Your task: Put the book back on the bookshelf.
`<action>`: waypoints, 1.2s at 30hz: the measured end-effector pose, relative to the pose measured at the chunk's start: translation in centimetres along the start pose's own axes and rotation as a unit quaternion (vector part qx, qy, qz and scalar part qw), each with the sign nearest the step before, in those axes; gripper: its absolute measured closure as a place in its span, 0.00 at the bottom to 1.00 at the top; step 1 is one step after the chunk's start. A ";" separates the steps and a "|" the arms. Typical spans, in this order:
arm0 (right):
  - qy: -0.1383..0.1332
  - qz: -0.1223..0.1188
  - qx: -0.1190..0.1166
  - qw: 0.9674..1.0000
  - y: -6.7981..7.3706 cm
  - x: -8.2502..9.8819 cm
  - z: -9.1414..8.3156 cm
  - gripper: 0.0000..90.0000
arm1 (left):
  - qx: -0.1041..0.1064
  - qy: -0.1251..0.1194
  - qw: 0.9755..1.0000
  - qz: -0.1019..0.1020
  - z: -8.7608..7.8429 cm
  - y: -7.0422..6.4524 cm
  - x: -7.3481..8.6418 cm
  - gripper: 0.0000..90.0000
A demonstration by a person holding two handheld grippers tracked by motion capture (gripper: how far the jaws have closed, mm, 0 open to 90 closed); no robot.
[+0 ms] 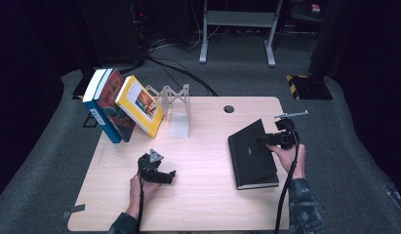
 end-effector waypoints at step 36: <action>0.068 -0.034 0.052 0.996 2.4 -3.2 4.7 0.74 | 0.001 -0.001 1.000 -0.001 0.0 0.0 0.0 0.01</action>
Point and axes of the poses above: each handheld gripper's, and its own axes: z roughly forward along the jaws, x roughly out of its underside, y roughly to its left, the point moved 7 cm from there along z, roughly forward along the jaws, and after that the axes turned 6 degrees about -x, right-handed, at the moved point
